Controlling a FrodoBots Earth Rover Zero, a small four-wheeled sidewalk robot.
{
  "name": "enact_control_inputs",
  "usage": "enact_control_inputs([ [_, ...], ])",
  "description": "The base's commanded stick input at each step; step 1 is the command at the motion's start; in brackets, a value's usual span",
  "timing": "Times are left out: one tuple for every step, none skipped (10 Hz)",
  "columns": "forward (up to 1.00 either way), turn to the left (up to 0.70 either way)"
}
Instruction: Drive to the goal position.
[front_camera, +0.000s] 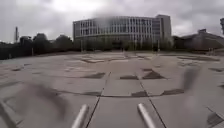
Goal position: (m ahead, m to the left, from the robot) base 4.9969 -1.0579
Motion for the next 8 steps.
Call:
enact_control_inputs([
  [1.0, 0.0],
  [1.0, 0.0],
  [1.0, 0.0],
  [1.0, -0.16],
  [1.0, -0.27],
  [1.0, -0.27],
  [1.0, -0.27],
  [1.0, -0.27],
])
